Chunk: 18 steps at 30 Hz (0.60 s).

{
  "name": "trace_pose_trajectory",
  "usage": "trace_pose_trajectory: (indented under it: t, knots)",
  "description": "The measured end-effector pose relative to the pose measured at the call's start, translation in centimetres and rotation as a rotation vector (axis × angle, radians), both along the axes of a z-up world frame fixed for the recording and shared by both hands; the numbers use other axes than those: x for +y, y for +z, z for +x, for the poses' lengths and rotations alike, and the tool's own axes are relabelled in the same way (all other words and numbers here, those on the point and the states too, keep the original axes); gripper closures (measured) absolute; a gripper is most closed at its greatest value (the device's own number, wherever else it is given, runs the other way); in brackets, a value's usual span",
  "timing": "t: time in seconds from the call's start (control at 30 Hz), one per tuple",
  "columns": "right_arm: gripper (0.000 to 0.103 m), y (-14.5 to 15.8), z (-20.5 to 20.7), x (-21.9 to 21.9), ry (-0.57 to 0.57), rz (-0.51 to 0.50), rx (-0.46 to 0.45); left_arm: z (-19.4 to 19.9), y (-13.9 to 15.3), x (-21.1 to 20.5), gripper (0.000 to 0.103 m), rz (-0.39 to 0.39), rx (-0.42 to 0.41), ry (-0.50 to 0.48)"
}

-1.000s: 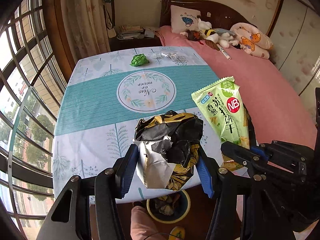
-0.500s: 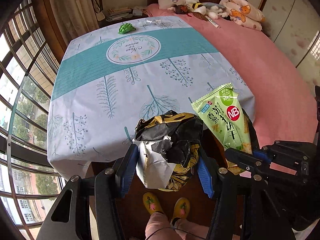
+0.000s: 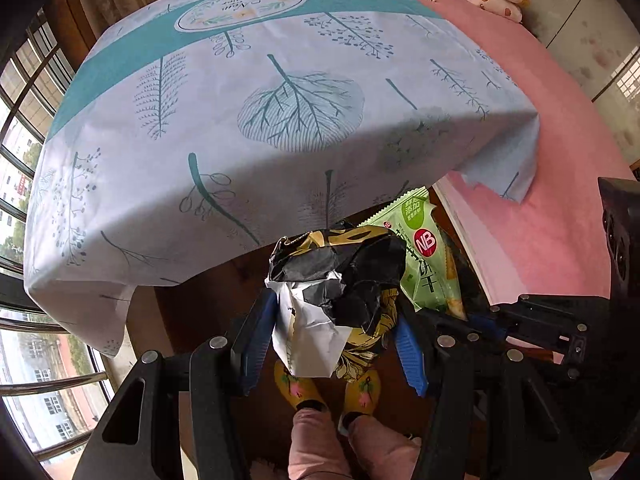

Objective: Collect trash
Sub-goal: 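Carry the wrapper with the left tool while the right carries the NB bag to the bin, then open both tools over the bin to drop the wrapper and NB bag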

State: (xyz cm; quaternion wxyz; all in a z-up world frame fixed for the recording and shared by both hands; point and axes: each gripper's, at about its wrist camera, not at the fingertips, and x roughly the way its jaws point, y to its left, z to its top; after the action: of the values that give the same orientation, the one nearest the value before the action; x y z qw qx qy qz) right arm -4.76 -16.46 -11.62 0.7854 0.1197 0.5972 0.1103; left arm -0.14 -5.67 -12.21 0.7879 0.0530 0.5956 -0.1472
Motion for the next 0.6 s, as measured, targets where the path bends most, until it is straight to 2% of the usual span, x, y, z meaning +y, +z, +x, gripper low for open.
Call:
trace_pose_trajectory:
  t: [0.17,0.4,0.6]
  knots:
    - [0.099,-7.3,0.3,0.3,-0.017,-0.001,0.055,1.2,-6.8,0.4,0.047,-0.013,0.043,0.052]
    - [0.099,-17.8,1.5,-0.5,-0.084,-0.010,0.118,2.0,-16.6,0.6,0.047,0.014,0.082,0.064]
    - [0.099,-25.5,2.2,-1.2,-0.097,-0.014,0.162,2.4,-22.8,0.9,0.043,0.049,0.103,0.075]
